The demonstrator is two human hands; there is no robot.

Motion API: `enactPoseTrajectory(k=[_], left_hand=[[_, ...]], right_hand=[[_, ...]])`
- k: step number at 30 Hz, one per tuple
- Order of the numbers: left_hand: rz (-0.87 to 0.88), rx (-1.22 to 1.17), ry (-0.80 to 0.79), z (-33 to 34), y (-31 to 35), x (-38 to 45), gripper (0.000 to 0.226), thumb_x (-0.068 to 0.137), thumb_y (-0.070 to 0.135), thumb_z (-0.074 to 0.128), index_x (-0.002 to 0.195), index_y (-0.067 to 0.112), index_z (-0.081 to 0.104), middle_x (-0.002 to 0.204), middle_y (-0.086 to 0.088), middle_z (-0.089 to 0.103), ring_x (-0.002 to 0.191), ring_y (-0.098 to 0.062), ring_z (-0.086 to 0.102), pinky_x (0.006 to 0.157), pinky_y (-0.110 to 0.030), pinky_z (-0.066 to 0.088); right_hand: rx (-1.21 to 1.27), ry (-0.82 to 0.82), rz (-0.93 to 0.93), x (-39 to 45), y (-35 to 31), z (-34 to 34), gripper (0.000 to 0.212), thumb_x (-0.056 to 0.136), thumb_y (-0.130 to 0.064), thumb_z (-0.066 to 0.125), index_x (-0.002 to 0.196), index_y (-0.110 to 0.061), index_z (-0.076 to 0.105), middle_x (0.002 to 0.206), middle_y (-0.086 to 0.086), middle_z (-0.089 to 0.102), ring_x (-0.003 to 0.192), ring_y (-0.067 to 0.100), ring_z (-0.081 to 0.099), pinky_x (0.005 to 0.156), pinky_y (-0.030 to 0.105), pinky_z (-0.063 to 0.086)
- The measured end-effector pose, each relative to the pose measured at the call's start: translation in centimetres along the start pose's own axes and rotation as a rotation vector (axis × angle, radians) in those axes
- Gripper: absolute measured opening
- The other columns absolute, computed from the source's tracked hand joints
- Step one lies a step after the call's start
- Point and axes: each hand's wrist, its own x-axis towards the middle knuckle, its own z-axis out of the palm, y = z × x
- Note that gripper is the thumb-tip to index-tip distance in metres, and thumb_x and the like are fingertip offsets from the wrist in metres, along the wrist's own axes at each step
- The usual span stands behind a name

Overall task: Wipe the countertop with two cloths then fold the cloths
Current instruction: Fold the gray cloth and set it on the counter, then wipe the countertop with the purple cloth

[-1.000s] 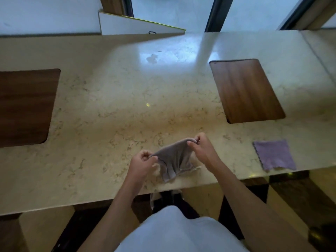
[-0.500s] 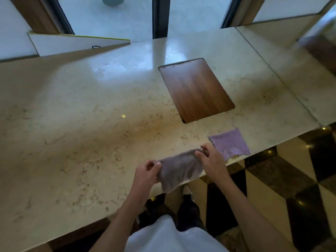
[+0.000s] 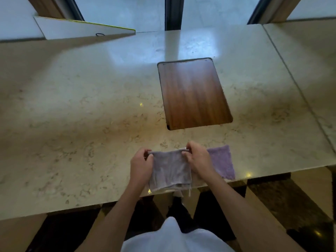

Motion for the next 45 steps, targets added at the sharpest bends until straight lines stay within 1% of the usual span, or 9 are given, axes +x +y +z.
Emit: enactPoseTrajectory(k=[8, 12, 18, 22, 28, 33, 37, 42, 45], left_hand=[[-0.013, 0.251, 0.148, 1.6, -0.6, 1.4, 0.025, 0.09, 0.01, 0.065, 0.114, 0.015, 0.066, 0.106, -0.005, 0.066, 0.104, -0.026, 0.06, 0.089, -0.035, 0.049], [-0.025, 0.465, 0.247, 2.9, 1.1, 0.5, 0.032, 0.088, 0.013, 0.064, 0.119, 0.018, 0.065, 0.118, -0.011, 0.06, 0.113, -0.032, 0.05, 0.091, -0.039, 0.036], [0.439, 0.518, -0.042, 8.3, 6.3, -0.2, 0.013, 0.095, 0.029, 0.057, 0.101, 0.027, 0.068, 0.102, 0.008, 0.059, 0.101, -0.016, 0.049, 0.086, -0.032, 0.031], [0.396, 0.6, -0.202, 11.2, 8.2, 0.9, 0.017, 0.096, 0.034, 0.058, 0.11, 0.027, 0.064, 0.115, 0.005, 0.058, 0.113, -0.02, 0.047, 0.096, -0.037, 0.031], [0.365, 0.704, -0.302, 11.5, 9.2, 2.3, 0.009, 0.095, 0.031, 0.06, 0.096, 0.025, 0.065, 0.107, 0.002, 0.06, 0.109, -0.023, 0.048, 0.097, -0.043, 0.036], [0.363, 0.509, -0.247, 10.3, 9.8, 2.3, 0.01, 0.096, 0.019, 0.056, 0.087, 0.02, 0.058, 0.091, -0.001, 0.062, 0.092, -0.023, 0.055, 0.087, -0.042, 0.043], [0.437, 0.296, -0.166, 7.1, 9.8, 2.5, 0.015, 0.094, 0.013, 0.061, 0.083, 0.02, 0.054, 0.079, 0.002, 0.058, 0.075, -0.014, 0.055, 0.065, -0.031, 0.048], [0.55, 0.225, -0.062, -0.3, 8.2, 2.8, 0.016, 0.09, 0.001, 0.063, 0.101, 0.009, 0.072, 0.087, 0.005, 0.062, 0.078, -0.012, 0.056, 0.069, -0.007, 0.039], [0.551, 0.215, 0.019, -5.8, 5.9, 2.5, 0.014, 0.088, -0.001, 0.065, 0.094, 0.006, 0.075, 0.084, 0.003, 0.064, 0.078, -0.016, 0.056, 0.07, -0.01, 0.037]], right_hand=[[-0.053, -0.014, -0.063, 1.5, 1.4, -0.3, 0.01, 0.097, -0.03, 0.062, 0.093, -0.024, 0.055, 0.094, -0.006, 0.053, 0.085, 0.011, 0.05, 0.064, 0.023, 0.037], [0.109, 0.175, 0.066, 2.2, 4.7, -4.5, 0.009, 0.1, -0.018, 0.057, 0.105, -0.02, 0.064, 0.097, -0.003, 0.063, 0.09, 0.011, 0.06, 0.075, 0.024, 0.049], [0.041, 0.019, 0.159, 3.1, 11.5, -9.4, 0.018, 0.093, -0.009, 0.066, 0.109, -0.014, 0.073, 0.102, 0.002, 0.071, 0.094, 0.016, 0.063, 0.081, 0.031, 0.05], [-0.046, -0.045, 0.046, 3.8, 12.8, -9.3, 0.017, 0.082, -0.005, 0.076, 0.096, -0.015, 0.072, 0.089, 0.0, 0.063, 0.087, 0.022, 0.061, 0.076, 0.033, 0.05], [-0.091, -0.018, 0.022, 4.4, 13.9, -8.6, 0.025, 0.082, -0.004, 0.071, 0.084, -0.026, 0.061, 0.088, 0.003, 0.063, 0.092, 0.03, 0.06, 0.076, 0.039, 0.051], [-0.056, -0.004, 0.052, 4.2, 11.8, -9.9, 0.012, 0.094, -0.006, 0.063, 0.102, -0.007, 0.072, 0.096, 0.006, 0.064, 0.093, 0.021, 0.06, 0.077, 0.028, 0.041], [0.001, 0.105, -0.087, 3.5, 7.5, -11.6, 0.007, 0.097, -0.008, 0.061, 0.095, -0.014, 0.065, 0.097, 0.003, 0.061, 0.091, 0.018, 0.059, 0.069, 0.018, 0.039], [0.159, 0.133, -0.308, 2.3, 0.4, -10.6, 0.011, 0.097, -0.009, 0.061, 0.106, -0.01, 0.067, 0.106, -0.003, 0.068, 0.098, 0.008, 0.063, 0.083, 0.013, 0.048], [0.18, 0.107, -0.386, 1.3, -3.9, -7.7, 0.011, 0.097, -0.011, 0.062, 0.106, -0.014, 0.067, 0.102, -0.01, 0.066, 0.093, -0.003, 0.061, 0.079, 0.008, 0.049]])
